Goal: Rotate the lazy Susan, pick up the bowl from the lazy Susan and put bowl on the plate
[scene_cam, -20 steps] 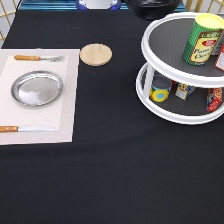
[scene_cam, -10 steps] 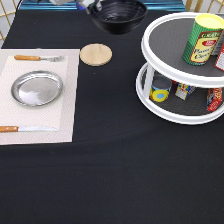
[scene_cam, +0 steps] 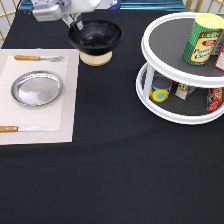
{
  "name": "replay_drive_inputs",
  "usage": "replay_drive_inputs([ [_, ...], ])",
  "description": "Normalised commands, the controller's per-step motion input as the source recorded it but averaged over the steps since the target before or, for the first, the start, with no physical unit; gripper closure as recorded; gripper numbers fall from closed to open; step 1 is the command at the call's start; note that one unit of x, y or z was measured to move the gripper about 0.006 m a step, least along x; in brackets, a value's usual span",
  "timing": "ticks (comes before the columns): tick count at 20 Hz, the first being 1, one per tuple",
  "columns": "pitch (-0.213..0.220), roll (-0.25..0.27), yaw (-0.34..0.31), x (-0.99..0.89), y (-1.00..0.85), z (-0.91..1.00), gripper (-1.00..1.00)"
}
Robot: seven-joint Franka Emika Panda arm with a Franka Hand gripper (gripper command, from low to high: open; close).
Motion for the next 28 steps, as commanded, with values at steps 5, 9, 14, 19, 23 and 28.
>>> replay_drive_inputs([
  [5,-0.042,-0.013,-0.367,0.00,-0.05,-0.48,1.00],
  [9,-0.027,-0.035,-0.308,-0.01,-0.19,-0.31,1.00],
  [14,-0.046,-0.076,-0.231,-0.14,-0.35,-0.20,1.00],
  [19,-0.063,-0.106,-0.215,-0.27,-0.34,-0.24,1.00],
  [23,-0.063,-0.120,-0.201,-0.36,-0.35,-0.41,1.00],
  [28,-0.028,-0.070,-0.164,-0.53,-0.29,-0.46,1.00],
])
